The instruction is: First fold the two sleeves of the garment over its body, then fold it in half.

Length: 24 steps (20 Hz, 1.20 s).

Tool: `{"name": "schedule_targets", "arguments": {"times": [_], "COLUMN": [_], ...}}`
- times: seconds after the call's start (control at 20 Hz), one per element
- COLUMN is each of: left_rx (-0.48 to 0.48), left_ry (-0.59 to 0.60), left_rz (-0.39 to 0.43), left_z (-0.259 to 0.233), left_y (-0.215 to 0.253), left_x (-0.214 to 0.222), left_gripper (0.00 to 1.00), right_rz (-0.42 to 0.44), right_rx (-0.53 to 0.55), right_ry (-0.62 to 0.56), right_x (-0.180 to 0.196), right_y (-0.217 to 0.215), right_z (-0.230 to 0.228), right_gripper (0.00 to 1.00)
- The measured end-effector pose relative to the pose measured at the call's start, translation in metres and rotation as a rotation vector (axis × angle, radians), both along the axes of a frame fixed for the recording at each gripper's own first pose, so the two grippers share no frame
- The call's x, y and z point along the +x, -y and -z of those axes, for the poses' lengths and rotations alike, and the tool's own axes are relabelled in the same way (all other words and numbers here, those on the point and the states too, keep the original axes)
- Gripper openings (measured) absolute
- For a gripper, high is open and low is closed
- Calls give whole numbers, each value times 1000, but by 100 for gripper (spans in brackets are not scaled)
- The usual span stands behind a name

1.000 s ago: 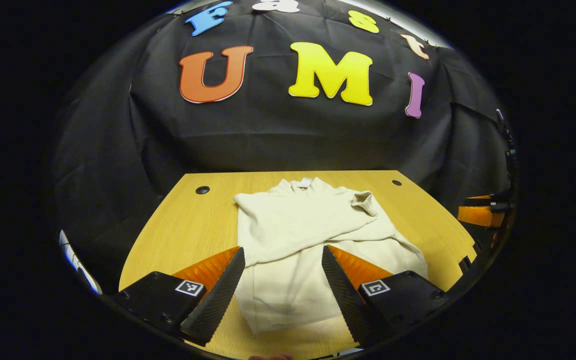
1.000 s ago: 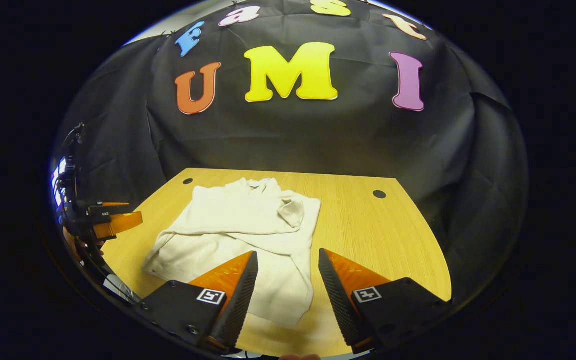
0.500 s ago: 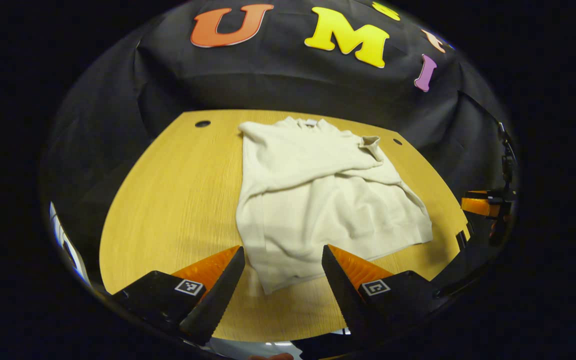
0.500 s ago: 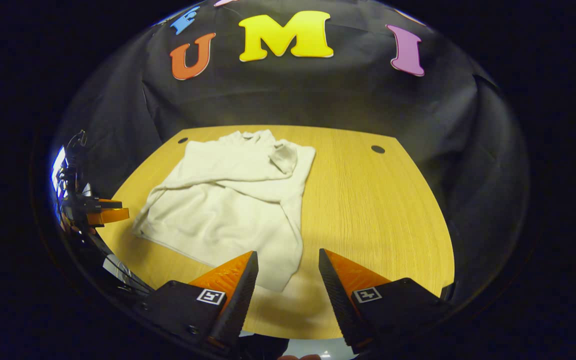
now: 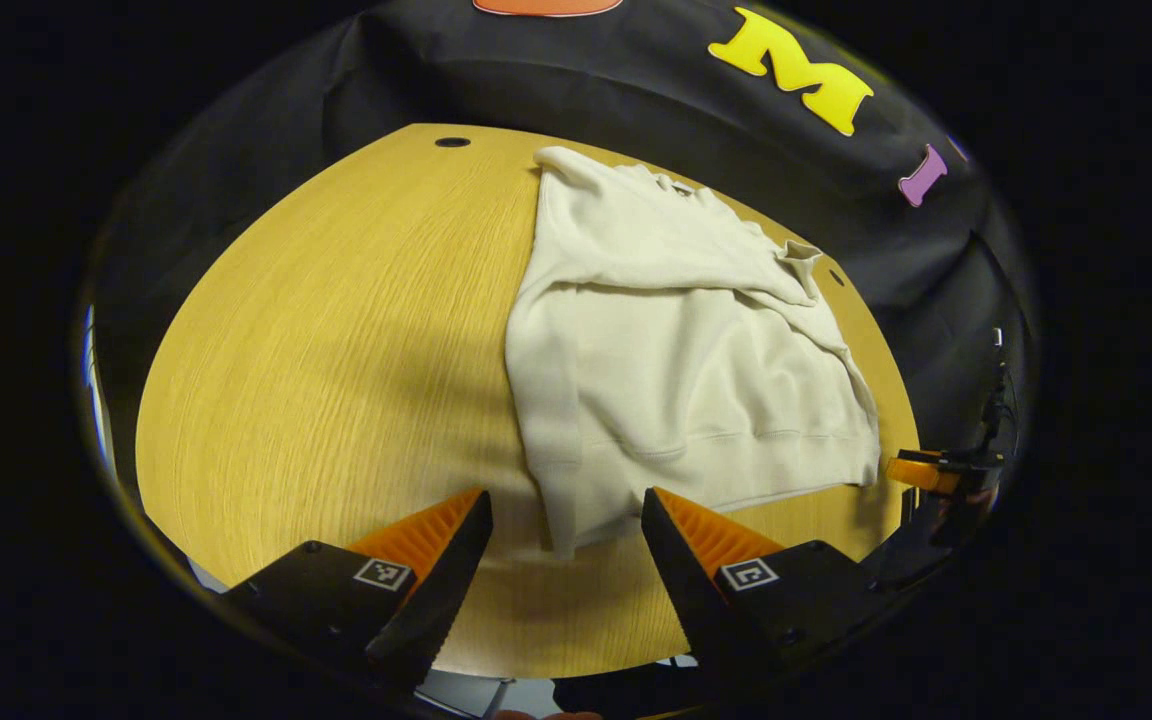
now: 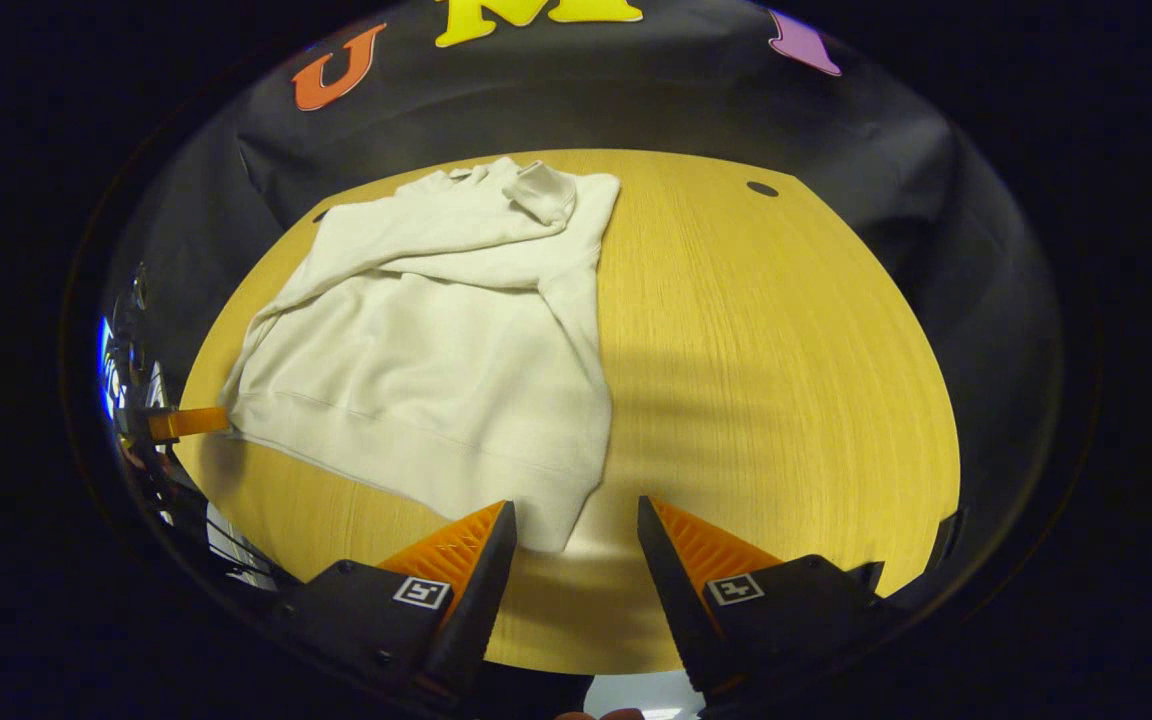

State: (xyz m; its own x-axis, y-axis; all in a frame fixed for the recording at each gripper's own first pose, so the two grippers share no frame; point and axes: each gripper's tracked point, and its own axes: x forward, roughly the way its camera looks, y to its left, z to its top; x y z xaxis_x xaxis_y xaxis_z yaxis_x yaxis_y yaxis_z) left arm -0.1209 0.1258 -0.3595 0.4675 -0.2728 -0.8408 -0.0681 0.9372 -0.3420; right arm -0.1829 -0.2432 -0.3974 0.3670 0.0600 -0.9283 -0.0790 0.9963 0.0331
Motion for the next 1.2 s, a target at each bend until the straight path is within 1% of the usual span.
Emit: {"name": "schedule_targets", "arguments": {"times": [0.05, 0.15, 0.25, 0.3, 0.35, 0.4, 0.5, 0.55, 0.6, 0.65, 0.7, 0.75, 0.8, 0.95, 1.0, 1.05, 1.15, 1.2], "left_rx": [-5, -13, -46, -61, -54, -52, -64, -71, -80, -94, -108, -131, -146, -161, -169, -173, -172, -165], "left_ry": [-13, -43, -75, -90, -104, -100, -103, -112, -119, -121, -122, -107, -101, -86, -68, -44, 9, 39], "left_rz": [-4, -2, 1, 2, -9, -18, -57, -75, -86, -93, -103, -119, -128, -141, -142, -139, -118, -99], "left_z": [0, 2, 2, 1, 1, 4, 5, 7, 9, 9, 9, 9, 7, 5, 0, -7, -24, -35], "left_y": [2, 5, 15, 20, 18, 17, 16, 16, 17, 19, 22, 26, 30, 29, 29, 28, 26, 24], "left_x": [0, 0, -3, -4, -5, -2, 3, 5, 6, 7, 8, 12, 13, 13, 15, 17, 23, 25], "left_gripper": [97, 96, 93, 86, 81, 72, 65, 59, 49, 44, 31, 24, 11, 7, 5, 5, 4, 4], "right_rz": [6, 10, 29, 35, 33, 31, 27, 41, 68, 84, 89, 121, 160, 240, 256, 267, 283, 289], "right_rx": [1, -14, -11, -8, -16, -17, -13, 1, 7, 12, 36, 77, 94, 159, 174, 194, 237, 264], "right_ry": [-15, -38, -73, -70, -89, -90, -107, -110, -113, -113, -101, -111, -105, -109, -103, -85, -38, -16], "right_x": [1, 1, -1, 3, 2, 3, 5, 3, 4, 6, 8, 9, 10, 10, 10, 14, 22, 28], "right_y": [-4, -6, -9, -10, -11, -11, -13, -15, -15, -14, -18, -22, -22, -22, -21, -21, -20, -22], "right_z": [4, 11, 17, 18, 20, 18, 18, 19, 20, 19, 20, 21, 20, 17, 17, 11, -5, -17], "right_gripper": [78, 78, 78, 78, 77, 80, 78, 76, 57, 50, 52, 52, 9, 10, 1, 2, 0, 0]}}
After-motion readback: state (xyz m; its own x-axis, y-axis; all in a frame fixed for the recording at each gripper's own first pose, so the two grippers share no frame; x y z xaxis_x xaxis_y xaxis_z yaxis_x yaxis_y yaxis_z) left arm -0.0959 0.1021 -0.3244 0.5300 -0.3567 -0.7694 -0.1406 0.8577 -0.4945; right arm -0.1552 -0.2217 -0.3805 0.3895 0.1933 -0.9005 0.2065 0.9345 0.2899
